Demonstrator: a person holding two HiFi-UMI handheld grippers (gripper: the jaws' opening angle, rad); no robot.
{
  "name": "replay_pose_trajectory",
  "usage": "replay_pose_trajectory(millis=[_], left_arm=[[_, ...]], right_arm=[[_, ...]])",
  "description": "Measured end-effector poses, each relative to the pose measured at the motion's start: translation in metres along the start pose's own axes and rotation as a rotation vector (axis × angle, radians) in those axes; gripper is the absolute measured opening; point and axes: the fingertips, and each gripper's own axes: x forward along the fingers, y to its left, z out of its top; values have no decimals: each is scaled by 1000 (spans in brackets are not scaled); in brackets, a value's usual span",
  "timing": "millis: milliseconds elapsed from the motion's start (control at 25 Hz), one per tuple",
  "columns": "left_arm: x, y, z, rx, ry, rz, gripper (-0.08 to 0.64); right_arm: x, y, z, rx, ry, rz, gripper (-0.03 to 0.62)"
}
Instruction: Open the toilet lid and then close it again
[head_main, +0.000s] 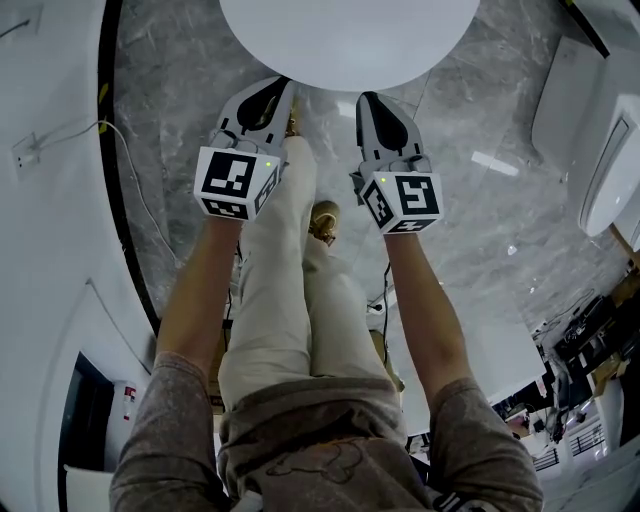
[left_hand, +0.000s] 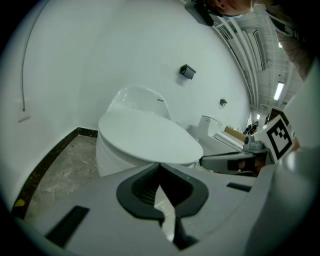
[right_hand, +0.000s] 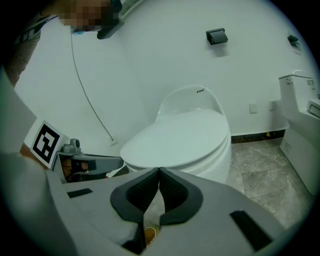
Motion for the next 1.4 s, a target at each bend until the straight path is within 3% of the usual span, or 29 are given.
replay_pose_trajectory(millis=[200,440,880,1200,1400], left_arm=[[-14,-8,26,-9,3,1,9],[-39,-21,84,-14,-16,-10,9],[-53,-35,241,-7,-56,-43,9],[-28,-36,356,75,-70,-126,9],[-2,-32,410,103,-75,-131,9]], right_arm=[[-13,9,26,2,-6,4,26],[-37,23,82,6,-28,-1,26],[-56,28,235,23,-84,-64,26],[-46,7,349,17,-144,-136,26],[-30,-12,403,22,-174,-150,26]])
